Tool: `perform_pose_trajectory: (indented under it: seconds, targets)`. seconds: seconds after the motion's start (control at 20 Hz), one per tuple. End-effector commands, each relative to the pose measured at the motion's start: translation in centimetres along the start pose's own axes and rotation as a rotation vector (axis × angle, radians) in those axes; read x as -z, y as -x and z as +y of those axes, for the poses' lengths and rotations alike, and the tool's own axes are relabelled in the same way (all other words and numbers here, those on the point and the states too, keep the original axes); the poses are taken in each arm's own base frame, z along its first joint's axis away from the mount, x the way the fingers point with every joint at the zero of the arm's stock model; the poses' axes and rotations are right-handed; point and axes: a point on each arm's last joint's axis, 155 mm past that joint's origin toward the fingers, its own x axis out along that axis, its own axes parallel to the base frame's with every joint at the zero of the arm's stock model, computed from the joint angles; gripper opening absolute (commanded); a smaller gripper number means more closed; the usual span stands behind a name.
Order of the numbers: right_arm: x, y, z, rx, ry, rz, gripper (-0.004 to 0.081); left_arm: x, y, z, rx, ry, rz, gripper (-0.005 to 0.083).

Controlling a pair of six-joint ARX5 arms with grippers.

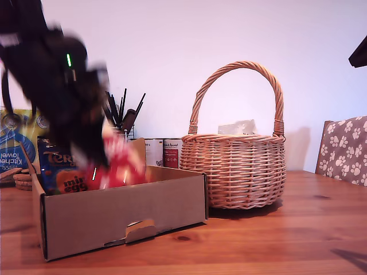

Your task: Move the bags of Easter eggs from the cardboard box on the left into the woven basket on the right side.

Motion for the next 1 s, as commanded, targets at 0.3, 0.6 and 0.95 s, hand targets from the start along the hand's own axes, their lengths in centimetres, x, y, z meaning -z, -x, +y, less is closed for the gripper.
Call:
perform_pose_trajectory:
  seconds: [0.3,0.6,0.95]
  targets:
    - [-0.9,0.2,0.2,-0.003,0.007,-0.019,-0.0013,-9.6,2.2,-6.9,0.102,-0.022,-0.349,-0.0023]
    - [-0.9,0.2,0.2,-0.003,0.007,-0.019,-0.0013,-13.9,-1.7,-10.2,0.072,0.035,-0.517,-0.0023]
    - [-0.9,0.2,0.2,-0.004,0.007,-0.02,-0.0013,-16.4,-6.1,-10.0,-0.054,0.054,-0.693,-0.0023]
